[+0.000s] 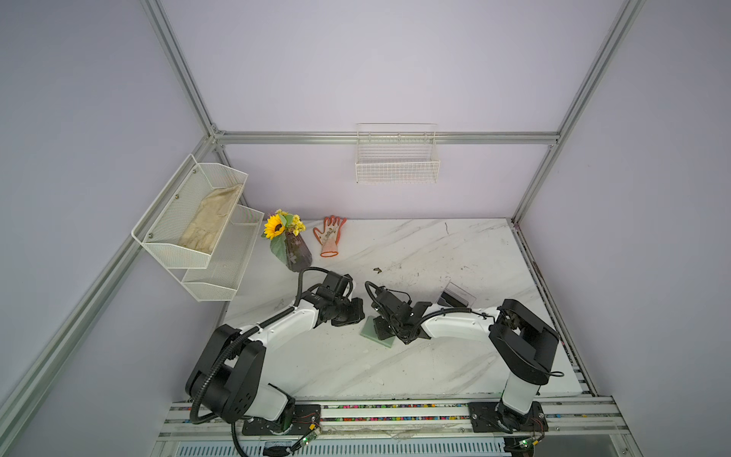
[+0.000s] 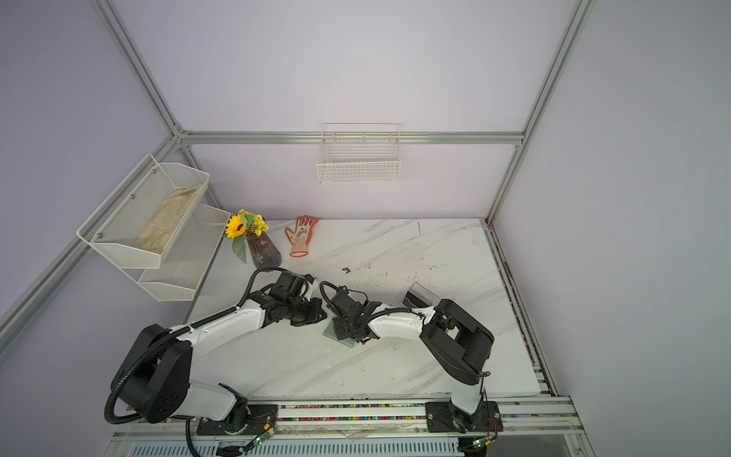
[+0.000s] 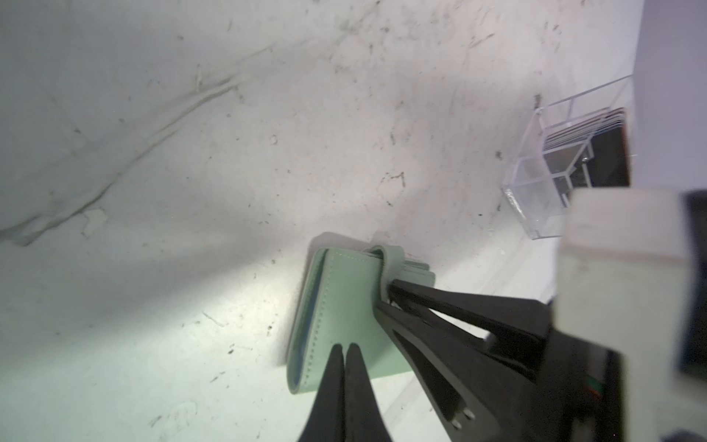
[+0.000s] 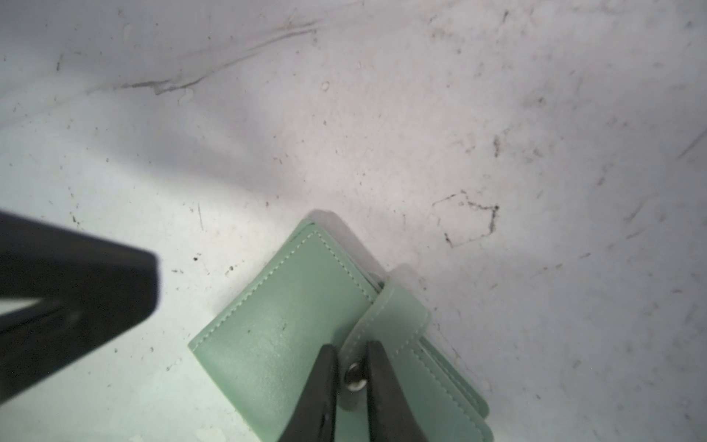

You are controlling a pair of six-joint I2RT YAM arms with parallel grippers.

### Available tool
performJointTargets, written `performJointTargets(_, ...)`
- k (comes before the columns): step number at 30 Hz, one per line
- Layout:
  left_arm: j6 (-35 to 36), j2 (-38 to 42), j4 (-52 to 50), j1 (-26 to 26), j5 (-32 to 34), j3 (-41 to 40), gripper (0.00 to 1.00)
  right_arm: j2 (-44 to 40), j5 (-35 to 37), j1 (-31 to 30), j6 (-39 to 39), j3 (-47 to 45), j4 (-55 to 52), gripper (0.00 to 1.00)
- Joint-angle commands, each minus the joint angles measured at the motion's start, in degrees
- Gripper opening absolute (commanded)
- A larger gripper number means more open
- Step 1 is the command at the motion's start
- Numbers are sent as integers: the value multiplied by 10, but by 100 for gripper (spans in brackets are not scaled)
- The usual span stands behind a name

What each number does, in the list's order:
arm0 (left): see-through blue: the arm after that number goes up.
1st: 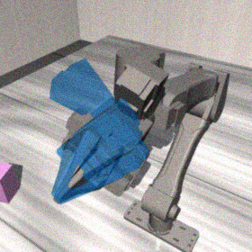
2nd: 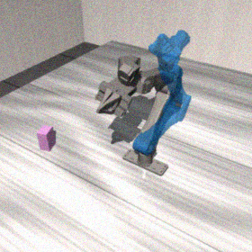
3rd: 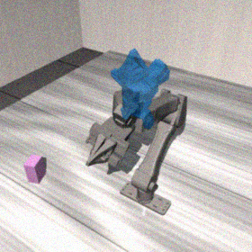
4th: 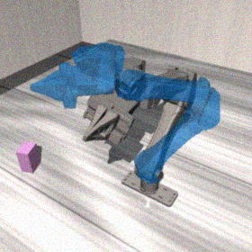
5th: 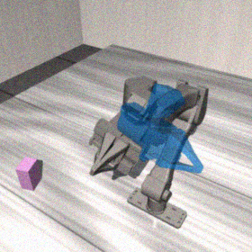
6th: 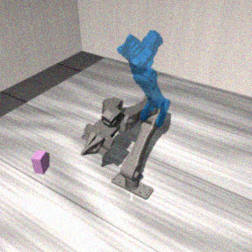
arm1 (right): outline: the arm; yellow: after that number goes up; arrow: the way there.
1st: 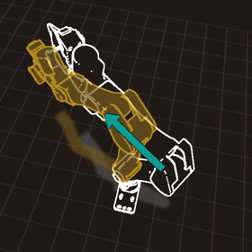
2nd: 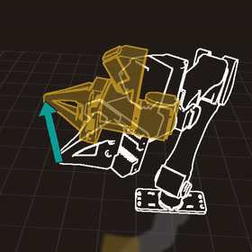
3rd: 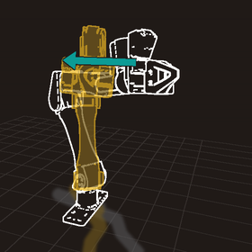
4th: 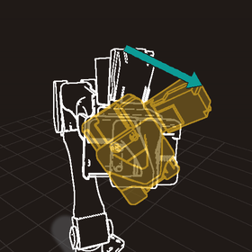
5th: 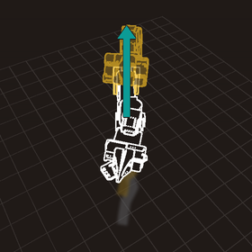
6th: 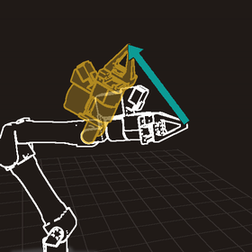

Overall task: Insert credit cards into a card holder
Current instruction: Open the card holder at the center of the board.

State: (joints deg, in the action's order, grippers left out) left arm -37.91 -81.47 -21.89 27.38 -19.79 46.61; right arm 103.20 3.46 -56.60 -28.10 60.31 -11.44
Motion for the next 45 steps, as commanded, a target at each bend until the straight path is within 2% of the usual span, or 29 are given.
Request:
performJointTargets(1, -24, 17, 22, -1, -29, 20, 0, 20, -15, -2, -25, -27, -33, 15)
performJointTargets(6, -50, -40, 75, 0, -68, -3, 0, 24, -24, -2, -28, -31, -31, 13)
performJointTargets(16, -63, -123, 109, 1, -82, -19, 0, 29, -50, -2, -30, -32, -29, 9)
performJointTargets(21, -65, -152, 119, 1, -86, -24, 0, 34, -69, 2, -34, -37, -26, 0)
performJointTargets(27, -63, -194, 129, 1, -85, -30, 0, 22, -85, 17, -38, -50, -20, 0)
performJointTargets(38, -59, -238, 135, 2, -88, -30, 0, -40, -55, 26, -22, -58, -29, 0)
performJointTargets(45, -58, -265, 144, 2, -92, -35, 0, -45, -37, 25, -1, -49, -56, 11)
